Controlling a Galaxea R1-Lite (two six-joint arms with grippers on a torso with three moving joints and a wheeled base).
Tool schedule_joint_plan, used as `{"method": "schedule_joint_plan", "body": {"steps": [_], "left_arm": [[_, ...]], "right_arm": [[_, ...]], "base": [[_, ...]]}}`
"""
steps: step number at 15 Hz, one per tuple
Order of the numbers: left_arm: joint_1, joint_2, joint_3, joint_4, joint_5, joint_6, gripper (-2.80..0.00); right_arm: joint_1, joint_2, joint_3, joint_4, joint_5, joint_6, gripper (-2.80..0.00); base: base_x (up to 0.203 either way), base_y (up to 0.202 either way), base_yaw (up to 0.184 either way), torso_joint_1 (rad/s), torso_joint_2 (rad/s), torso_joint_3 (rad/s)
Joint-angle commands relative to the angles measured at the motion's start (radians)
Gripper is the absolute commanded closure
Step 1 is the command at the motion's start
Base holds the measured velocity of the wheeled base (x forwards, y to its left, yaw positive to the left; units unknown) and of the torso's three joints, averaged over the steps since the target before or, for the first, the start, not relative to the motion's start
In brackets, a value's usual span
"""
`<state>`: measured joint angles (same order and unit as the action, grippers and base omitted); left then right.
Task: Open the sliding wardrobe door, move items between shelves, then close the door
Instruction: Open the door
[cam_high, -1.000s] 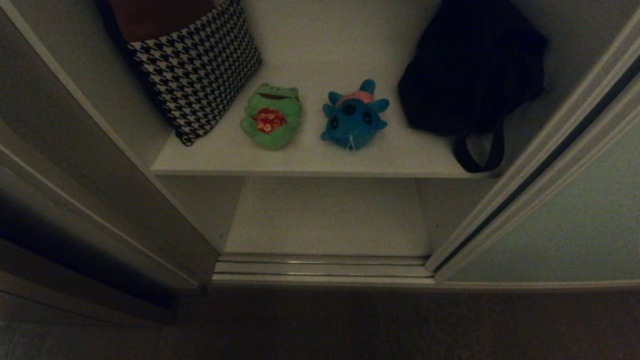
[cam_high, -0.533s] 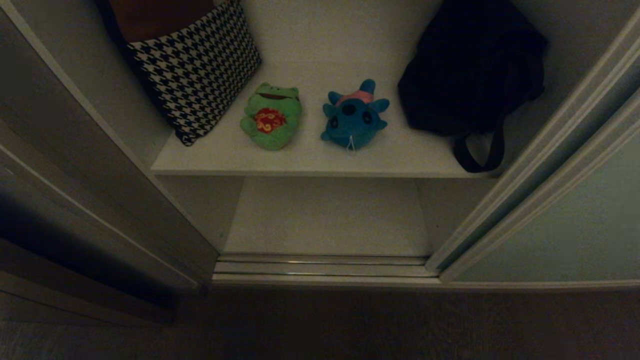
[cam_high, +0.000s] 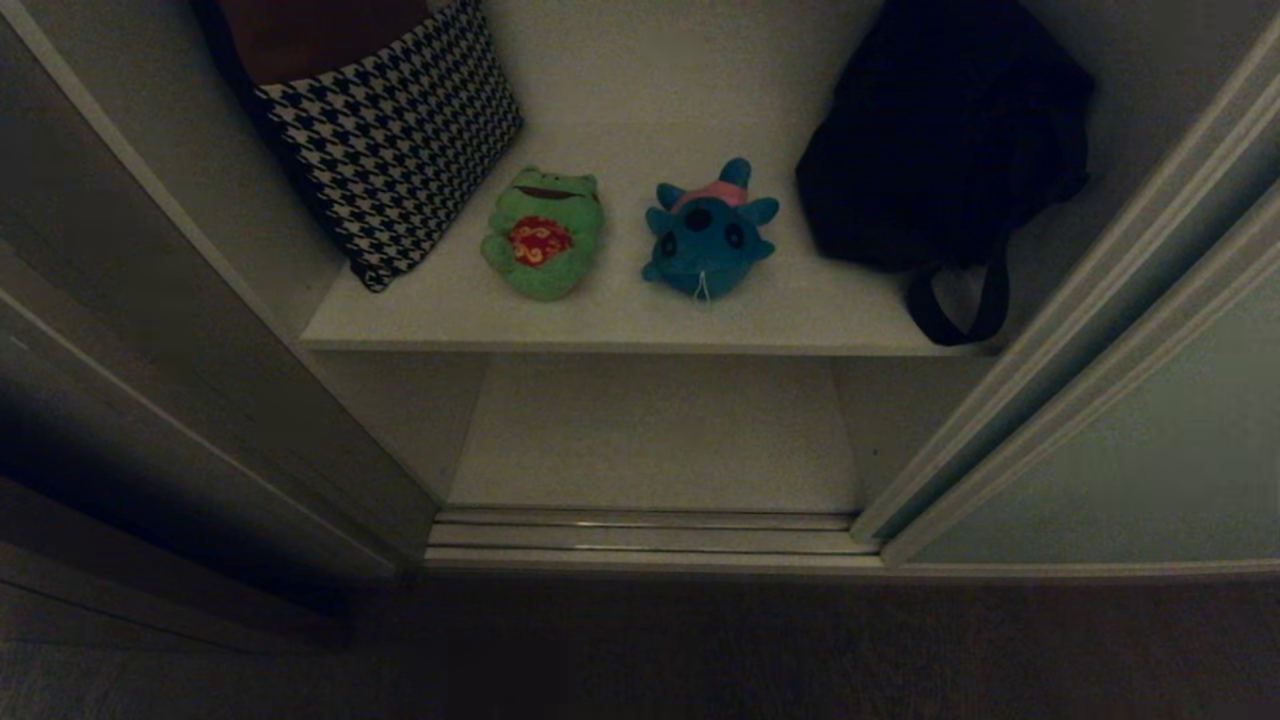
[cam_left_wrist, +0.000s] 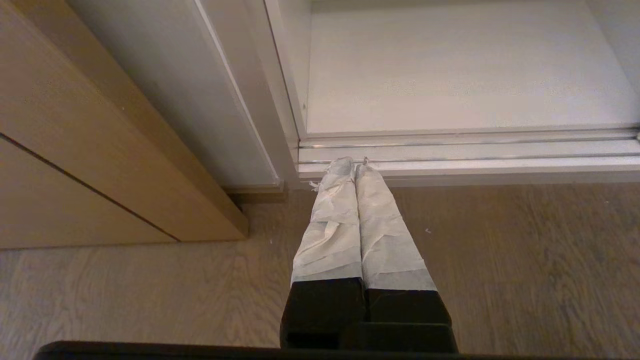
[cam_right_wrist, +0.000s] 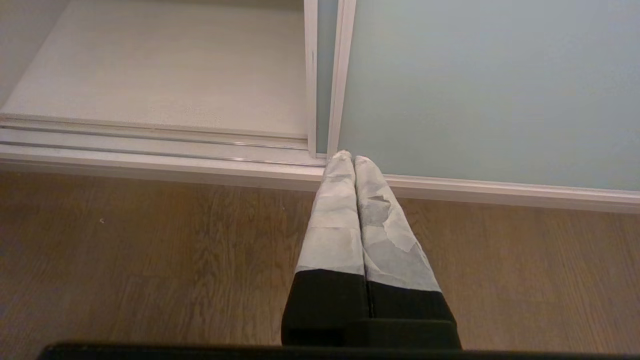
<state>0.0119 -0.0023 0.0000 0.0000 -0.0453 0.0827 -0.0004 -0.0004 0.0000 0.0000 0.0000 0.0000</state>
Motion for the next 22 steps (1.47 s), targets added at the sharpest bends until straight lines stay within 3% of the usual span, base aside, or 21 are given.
{"method": "schedule_joint_plan", "body": {"steps": [1,22], "left_arm": [[0.0,0.004,0.0,0.002,-0.001,0.003,0.0],[0.0,0.004,0.0,0.002,-0.001,0.003,0.0]], "right_arm": [[0.0,0.0,0.0,0.0,0.0,0.0,0.0],[0.0,0.0,0.0,0.0,0.0,0.0,0.0]], "base": [[0.0,0.0,0.0,0.0,0.0,0.0],[0.0,0.0,0.0,0.0,0.0,0.0]]}}
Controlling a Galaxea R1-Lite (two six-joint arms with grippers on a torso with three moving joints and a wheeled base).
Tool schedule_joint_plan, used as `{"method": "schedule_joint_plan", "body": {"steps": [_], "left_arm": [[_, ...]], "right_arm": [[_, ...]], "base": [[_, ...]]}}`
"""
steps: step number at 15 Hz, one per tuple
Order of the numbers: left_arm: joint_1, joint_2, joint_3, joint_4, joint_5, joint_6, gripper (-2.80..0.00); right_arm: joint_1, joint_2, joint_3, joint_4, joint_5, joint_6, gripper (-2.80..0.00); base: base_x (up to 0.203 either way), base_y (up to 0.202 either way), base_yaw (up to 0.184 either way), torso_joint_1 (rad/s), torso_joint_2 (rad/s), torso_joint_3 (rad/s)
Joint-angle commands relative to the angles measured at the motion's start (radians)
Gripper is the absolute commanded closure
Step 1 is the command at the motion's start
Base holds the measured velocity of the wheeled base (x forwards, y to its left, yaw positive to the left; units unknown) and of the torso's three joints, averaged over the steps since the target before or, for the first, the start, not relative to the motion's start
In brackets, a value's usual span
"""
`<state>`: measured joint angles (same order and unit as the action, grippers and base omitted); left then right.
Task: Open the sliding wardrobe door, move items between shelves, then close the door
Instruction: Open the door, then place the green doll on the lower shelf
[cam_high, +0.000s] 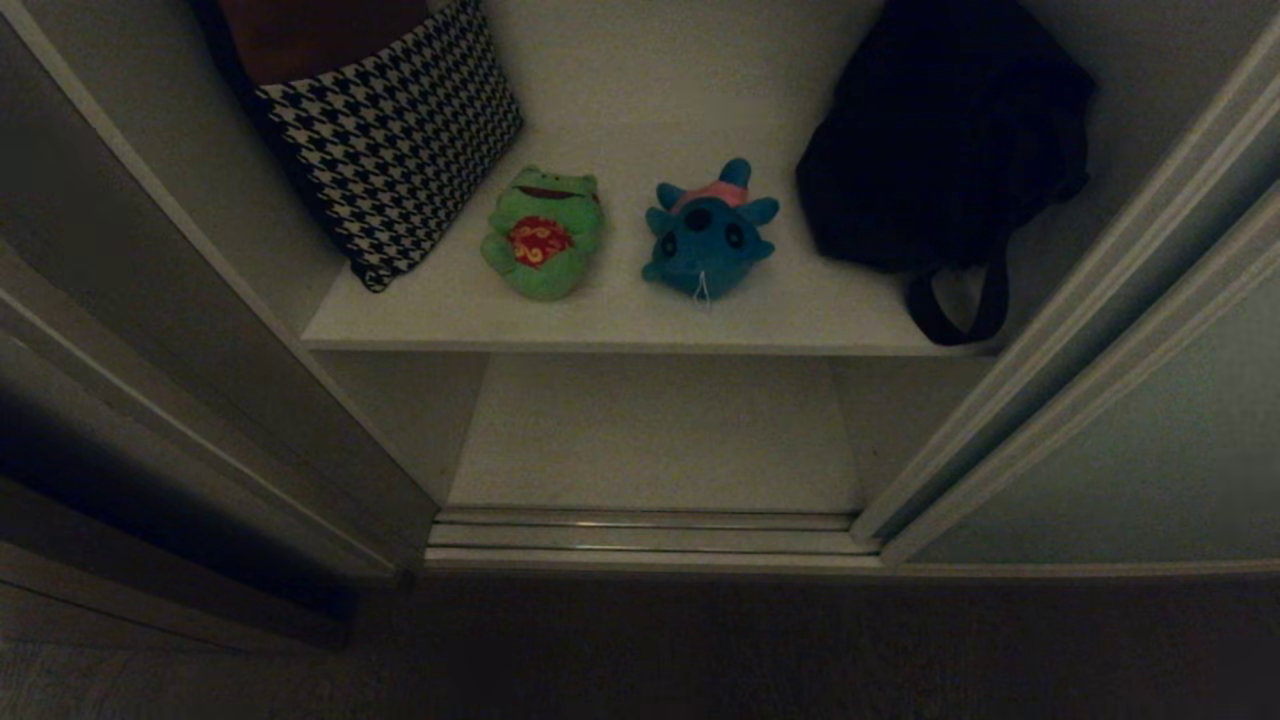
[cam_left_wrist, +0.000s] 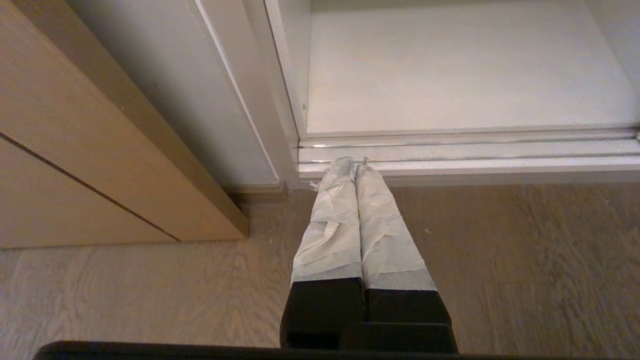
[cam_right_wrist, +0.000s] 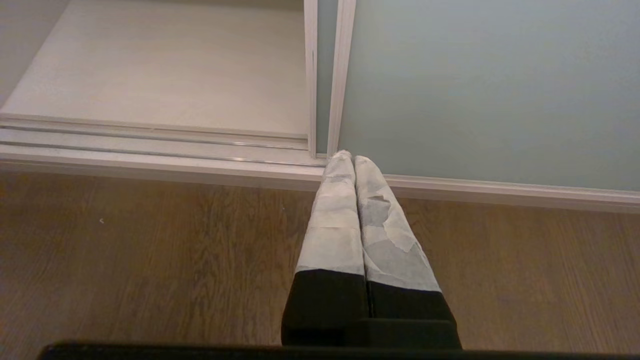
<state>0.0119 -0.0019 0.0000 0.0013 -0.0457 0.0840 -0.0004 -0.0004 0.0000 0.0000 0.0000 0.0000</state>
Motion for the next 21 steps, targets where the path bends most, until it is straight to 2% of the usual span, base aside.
{"method": "schedule_joint_plan", "body": {"steps": [1,18,21], "left_arm": [[0.0,0.003,0.0,0.0,0.0,-0.001,0.0],[0.0,0.005,-0.002,-0.006,0.001,0.0,0.0],[0.0,0.01,-0.14,0.027,-0.007,-0.016,0.0]], "right_arm": [[-0.001,0.0,0.0,0.0,0.0,0.0,0.0],[-0.001,-0.001,0.0,0.0,0.0,0.0,0.0],[0.0,0.0,0.0,0.0,0.0,0.0,0.0]], "base": [[0.0,0.0,0.0,0.0,0.0,0.0],[0.0,0.0,0.0,0.0,0.0,0.0],[0.0,0.0,0.0,0.0,0.0,0.0]]}}
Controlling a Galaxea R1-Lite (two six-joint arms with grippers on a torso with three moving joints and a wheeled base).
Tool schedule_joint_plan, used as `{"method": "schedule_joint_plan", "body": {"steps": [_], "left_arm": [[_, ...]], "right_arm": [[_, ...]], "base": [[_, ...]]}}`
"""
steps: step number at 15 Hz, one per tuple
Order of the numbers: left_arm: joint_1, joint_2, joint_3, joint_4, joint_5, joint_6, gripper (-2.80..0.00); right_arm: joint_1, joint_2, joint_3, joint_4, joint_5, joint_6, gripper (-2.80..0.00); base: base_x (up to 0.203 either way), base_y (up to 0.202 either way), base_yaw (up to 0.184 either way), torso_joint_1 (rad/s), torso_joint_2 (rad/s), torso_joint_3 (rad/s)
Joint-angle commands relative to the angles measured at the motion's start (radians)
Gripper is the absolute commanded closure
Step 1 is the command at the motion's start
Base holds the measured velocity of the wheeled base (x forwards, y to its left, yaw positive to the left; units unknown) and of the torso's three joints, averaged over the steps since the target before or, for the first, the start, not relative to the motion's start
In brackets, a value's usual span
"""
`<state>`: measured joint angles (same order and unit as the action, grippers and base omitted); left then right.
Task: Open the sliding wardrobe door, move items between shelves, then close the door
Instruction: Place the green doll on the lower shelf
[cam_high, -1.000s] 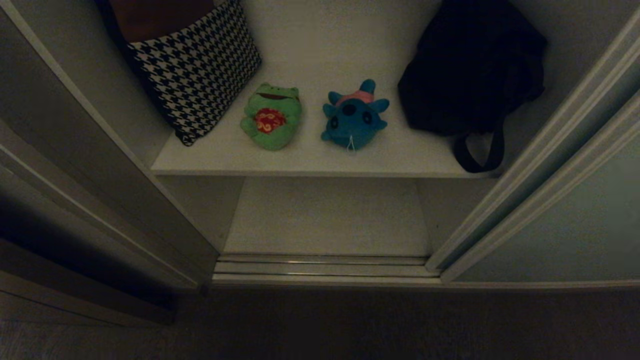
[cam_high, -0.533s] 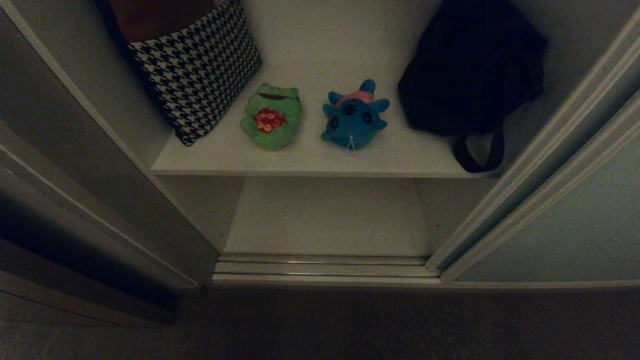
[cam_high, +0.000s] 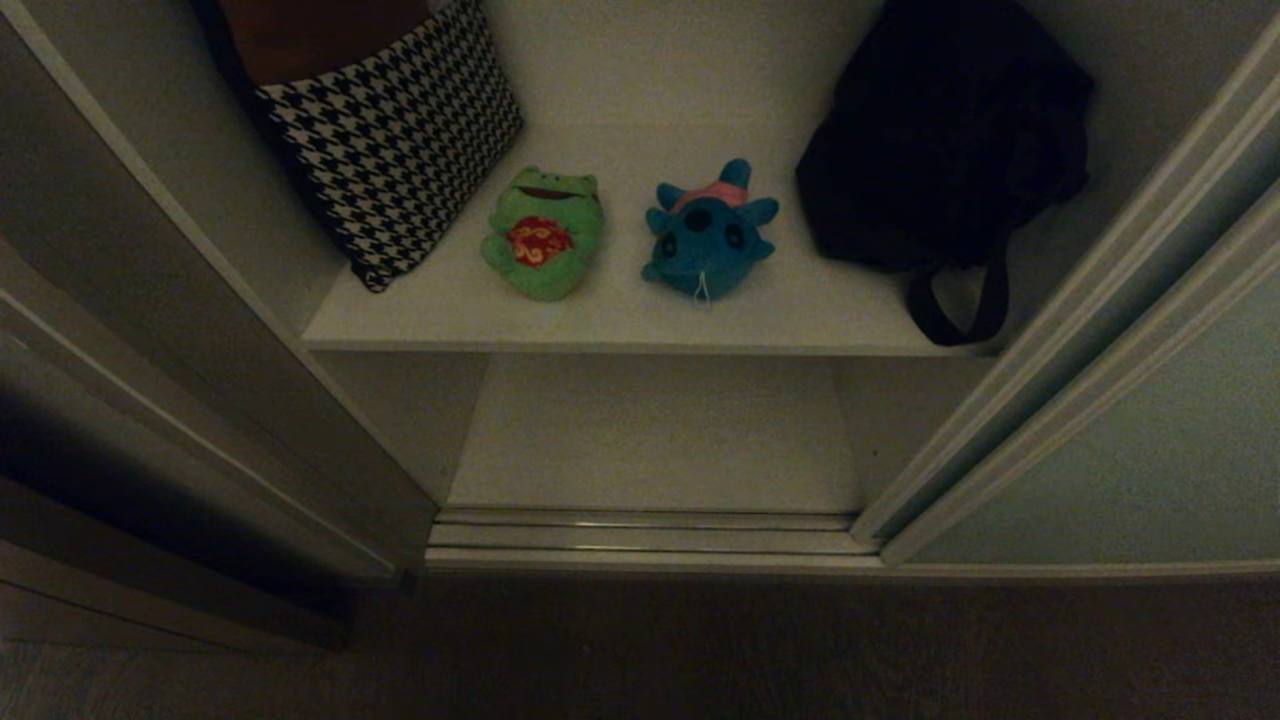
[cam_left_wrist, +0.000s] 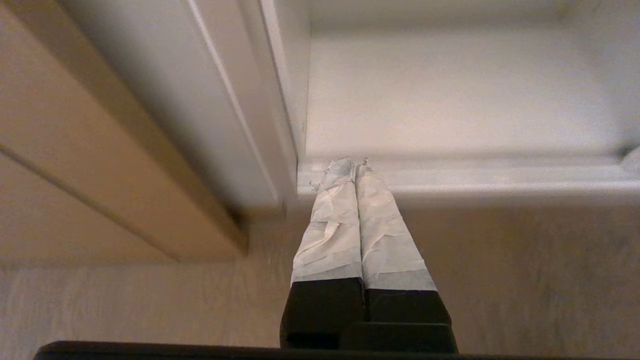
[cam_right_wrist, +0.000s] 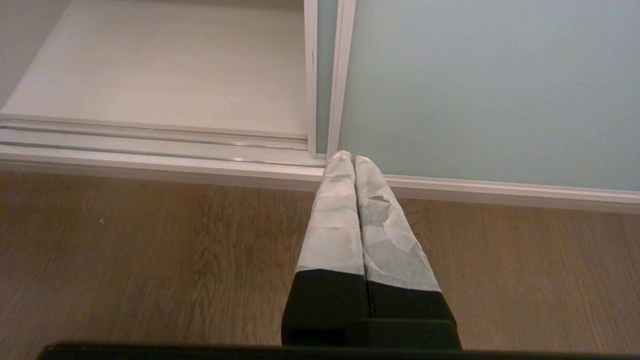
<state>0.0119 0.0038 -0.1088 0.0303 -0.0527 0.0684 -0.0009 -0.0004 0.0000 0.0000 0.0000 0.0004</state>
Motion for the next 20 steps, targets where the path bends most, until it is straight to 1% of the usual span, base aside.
{"method": "schedule_joint_plan", "body": {"steps": [1,3,5,10,13,16,18,20], "left_arm": [[0.0,0.017,-0.096,0.031,-0.005,-0.002,0.0],[0.0,0.111,-0.207,0.071,-0.038,-0.002,0.0],[0.001,0.285,-0.33,0.079,-0.086,-0.005,0.0],[-0.003,0.832,-0.754,0.077,-0.165,-0.015,0.0],[-0.025,1.137,-0.99,0.041,-0.192,-0.033,0.0],[-0.084,1.391,-1.2,0.012,-0.2,-0.072,0.0],[-0.139,1.526,-1.281,0.001,-0.197,-0.1,0.0],[-0.202,1.637,-1.317,-0.044,-0.163,-0.115,0.0]], "right_arm": [[0.001,0.0,0.0,0.0,0.0,0.0,0.0],[0.0,-0.001,0.0,0.0,0.0,0.0,0.0],[-0.001,0.0,0.0,0.0,0.0,0.0,0.0],[0.0,0.0,0.0,0.0,0.0,0.0,0.0],[0.0,-0.001,0.0,0.0,0.0,0.0,0.0],[0.0,0.0,0.0,0.0,0.0,0.0,0.0],[0.001,0.0,0.0,0.0,0.0,0.0,0.0],[-0.001,-0.001,0.0,0.0,0.0,0.0,0.0]], "base": [[0.0,0.0,0.0,0.0,0.0,0.0],[0.0,0.0,0.0,0.0,0.0,0.0],[0.0,0.0,0.0,0.0,0.0,0.0],[0.0,0.0,0.0,0.0,0.0,0.0],[0.0,0.0,0.0,0.0,0.0,0.0],[0.0,0.0,0.0,0.0,0.0,0.0],[0.0,0.0,0.0,0.0,0.0,0.0],[0.0,0.0,0.0,0.0,0.0,0.0]]}}
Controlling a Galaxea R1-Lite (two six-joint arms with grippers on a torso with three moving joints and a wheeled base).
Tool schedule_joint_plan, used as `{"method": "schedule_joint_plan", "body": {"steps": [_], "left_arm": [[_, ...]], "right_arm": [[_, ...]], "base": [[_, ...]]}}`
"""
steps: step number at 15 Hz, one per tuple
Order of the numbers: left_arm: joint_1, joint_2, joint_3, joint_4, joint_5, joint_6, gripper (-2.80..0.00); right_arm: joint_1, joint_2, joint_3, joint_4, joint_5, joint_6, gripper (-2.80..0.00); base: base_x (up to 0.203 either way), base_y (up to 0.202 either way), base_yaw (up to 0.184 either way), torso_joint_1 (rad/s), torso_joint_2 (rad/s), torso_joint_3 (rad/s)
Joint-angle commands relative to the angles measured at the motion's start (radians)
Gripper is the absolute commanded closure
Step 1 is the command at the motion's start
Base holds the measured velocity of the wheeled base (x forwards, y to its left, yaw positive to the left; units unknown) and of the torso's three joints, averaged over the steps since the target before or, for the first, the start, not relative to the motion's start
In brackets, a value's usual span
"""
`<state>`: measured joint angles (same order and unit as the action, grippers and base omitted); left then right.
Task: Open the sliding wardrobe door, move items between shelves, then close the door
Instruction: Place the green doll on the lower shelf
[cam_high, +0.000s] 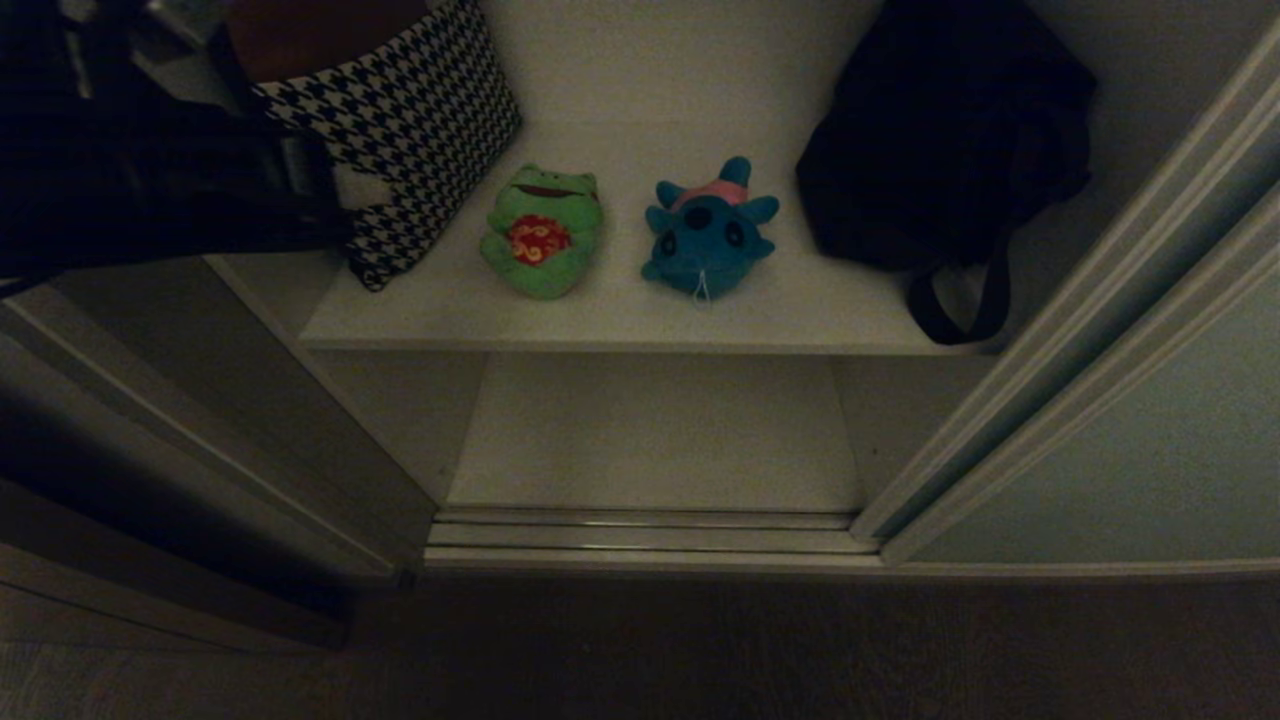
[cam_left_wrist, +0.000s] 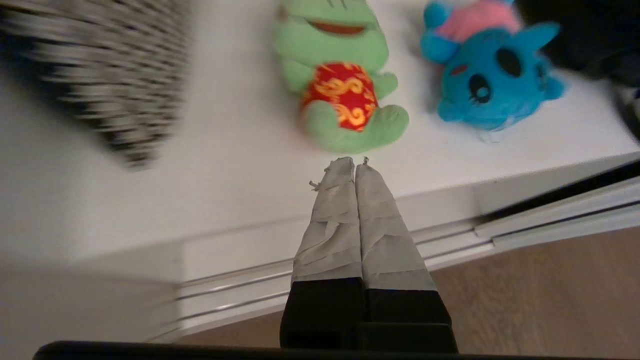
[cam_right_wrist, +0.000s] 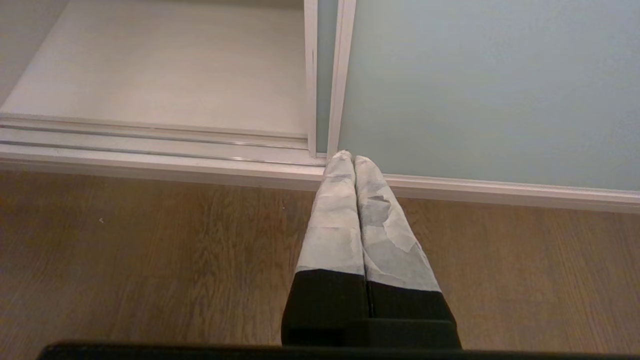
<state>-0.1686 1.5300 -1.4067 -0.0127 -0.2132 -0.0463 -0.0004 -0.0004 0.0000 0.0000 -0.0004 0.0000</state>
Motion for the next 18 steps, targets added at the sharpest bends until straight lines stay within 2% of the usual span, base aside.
{"method": "schedule_joint_plan", "body": {"steps": [1,2,4,9,15,18], "left_arm": [[-0.053,0.163,-0.028,-0.05,0.034,-0.006,0.0],[-0.078,0.216,-0.042,-0.093,0.079,-0.012,-2.8],[-0.109,0.311,-0.094,-0.148,0.166,-0.018,-2.8],[-0.12,0.428,-0.238,-0.218,0.288,-0.035,-2.8],[-0.126,0.495,-0.278,-0.225,0.289,-0.04,-2.8],[-0.126,0.527,-0.311,-0.274,0.288,-0.041,-2.8]], "right_arm": [[0.0,0.0,0.0,0.0,0.0,0.0,0.0],[0.0,0.0,0.0,0.0,0.0,0.0,0.0],[0.0,0.0,0.0,0.0,0.0,0.0,0.0],[-0.001,0.0,0.0,0.0,0.0,0.0,0.0],[0.0,0.0,0.0,0.0,0.0,0.0,0.0],[0.0,-0.001,0.0,0.0,0.0,0.0,0.0]], "base": [[0.0,0.0,0.0,0.0,0.0,0.0],[0.0,0.0,0.0,0.0,0.0,0.0],[0.0,0.0,0.0,0.0,0.0,0.0],[0.0,0.0,0.0,0.0,0.0,0.0],[0.0,0.0,0.0,0.0,0.0,0.0],[0.0,0.0,0.0,0.0,0.0,0.0]]}}
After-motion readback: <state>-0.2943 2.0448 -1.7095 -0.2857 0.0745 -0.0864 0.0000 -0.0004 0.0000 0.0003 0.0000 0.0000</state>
